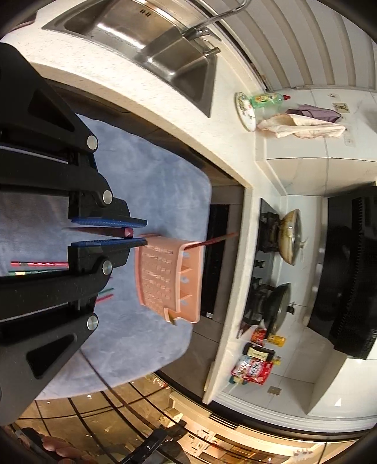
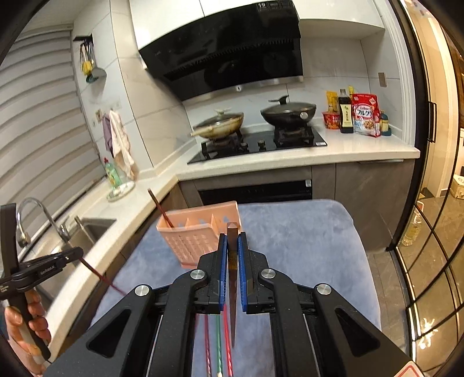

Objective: Organize utensils
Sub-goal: 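Lift both chopsticks and carry them over the pink holder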

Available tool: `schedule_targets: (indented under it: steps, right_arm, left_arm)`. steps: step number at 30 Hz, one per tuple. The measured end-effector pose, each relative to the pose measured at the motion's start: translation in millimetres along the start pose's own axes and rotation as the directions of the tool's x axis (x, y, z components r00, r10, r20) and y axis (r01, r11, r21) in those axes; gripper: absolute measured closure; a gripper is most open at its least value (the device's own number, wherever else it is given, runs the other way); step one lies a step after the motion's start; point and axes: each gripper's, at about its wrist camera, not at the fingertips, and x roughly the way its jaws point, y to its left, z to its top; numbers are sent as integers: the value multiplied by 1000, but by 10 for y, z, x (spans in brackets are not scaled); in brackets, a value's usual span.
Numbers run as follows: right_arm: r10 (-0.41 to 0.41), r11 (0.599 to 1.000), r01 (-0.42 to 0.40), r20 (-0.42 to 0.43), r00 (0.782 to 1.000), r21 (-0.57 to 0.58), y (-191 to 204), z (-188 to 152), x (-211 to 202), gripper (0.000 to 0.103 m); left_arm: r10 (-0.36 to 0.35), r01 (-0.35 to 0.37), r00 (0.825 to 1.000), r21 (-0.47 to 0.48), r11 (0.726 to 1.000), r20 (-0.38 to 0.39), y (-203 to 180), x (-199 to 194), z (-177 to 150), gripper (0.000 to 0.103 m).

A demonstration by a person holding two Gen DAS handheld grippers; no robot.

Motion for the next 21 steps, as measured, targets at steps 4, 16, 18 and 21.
schedule_targets:
  steps: [4,16,18,21]
  right_arm:
    - [46,998,-48,67,997,28,46,357,39,96]
    - [107,989,-120,146,983,84,321,1164,576,96]
    - [101,990,-114,149,984,80,373,1227,705,96]
    - [95,991,-106,144,985,75,424,1257,848,96]
  left_arm:
    - [6,-5,997,-11,1000,79,-11,-112,396,96]
    - [25,-16,960,-32,999,279,-195,-229,1417,96]
    - [21,-11,955,-33,999,296,-220,-185,1499,96]
    - [18,-6,953,-39,999,303,-250,-68,1599,96]
